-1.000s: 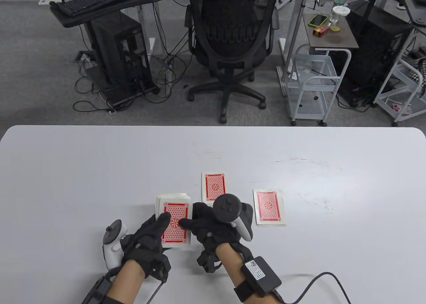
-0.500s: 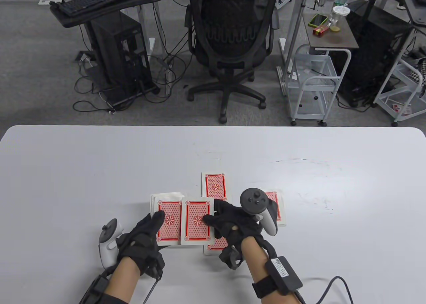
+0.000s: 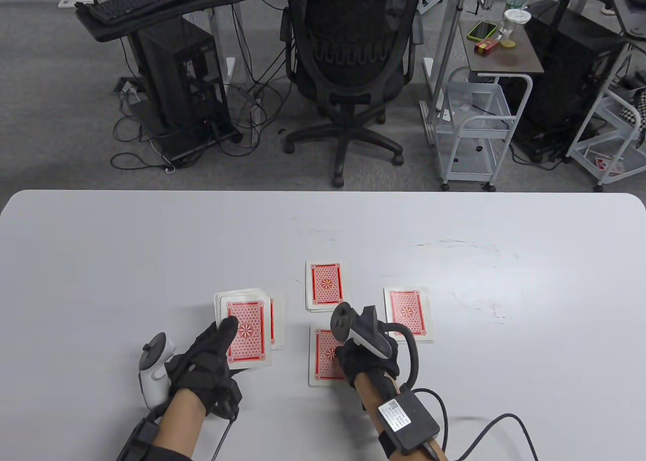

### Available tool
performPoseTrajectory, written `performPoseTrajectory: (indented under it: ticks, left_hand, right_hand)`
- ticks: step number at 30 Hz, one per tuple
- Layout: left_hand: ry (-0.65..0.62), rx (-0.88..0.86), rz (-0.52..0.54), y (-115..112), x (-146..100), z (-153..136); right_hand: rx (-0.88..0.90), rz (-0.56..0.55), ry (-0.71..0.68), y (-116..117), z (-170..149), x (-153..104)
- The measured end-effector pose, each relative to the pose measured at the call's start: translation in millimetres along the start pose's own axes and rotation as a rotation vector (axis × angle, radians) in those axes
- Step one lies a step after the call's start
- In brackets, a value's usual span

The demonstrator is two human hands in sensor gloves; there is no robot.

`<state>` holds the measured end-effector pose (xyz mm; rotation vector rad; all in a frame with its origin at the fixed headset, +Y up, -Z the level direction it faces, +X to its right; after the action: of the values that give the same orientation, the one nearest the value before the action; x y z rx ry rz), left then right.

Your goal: Four-player card dealing with fan arrangement

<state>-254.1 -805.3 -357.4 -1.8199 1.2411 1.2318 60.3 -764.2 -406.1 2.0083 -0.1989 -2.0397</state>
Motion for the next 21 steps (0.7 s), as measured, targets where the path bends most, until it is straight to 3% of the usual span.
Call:
performPoseTrajectory:
  ticks: [3,5,8,12,16,21]
  left_hand:
    - [-0.003,0.001,-0.006,-1.4,0.0,0.2]
    - [-0.008,0.0,-0.017,-5.2,-0.5,0.6]
    - [-0.016,0.002,-0.045,-15.2,-1.6,-0.2]
    - [-0.015,0.023,-0.086,-29.9,-3.4,-3.8]
    - [-0.015,0.05,-0.109,-41.4,-6.2,-7.9]
    - [-0.008,0.041,-0.113,-39.2,-6.4,-7.3]
  right_hand:
    - [0.105,-0.043,-0.043,-13.9,-3.3,-5.2]
    - [0.265,-0.069,-0.106,-25.1,-4.6,-10.6]
    - [0.57,-0.126,-0.305,-38.7,6.1,-18.4]
    - [0.885,-0.022,-0.519,-32.9,34.1,-21.7]
    - [0.902,-0.104,-0.442,-29.6,41.4,-24.8]
    - [0.96,-0.113,-0.429,-28.6,34.6,-22.0]
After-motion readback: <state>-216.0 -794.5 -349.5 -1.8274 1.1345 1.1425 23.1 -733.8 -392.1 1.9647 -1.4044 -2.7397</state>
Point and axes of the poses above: the tracker on the back of each hand, its own z axis roughly to the thumb side, its own x axis roughly from the wrist to the fingertips, y = z × x, the point moved 3 cm from there along x, roughly from the wrist to the fingertips, and after that the axes turned 7 degrees about -x, right-handed, at the moved point
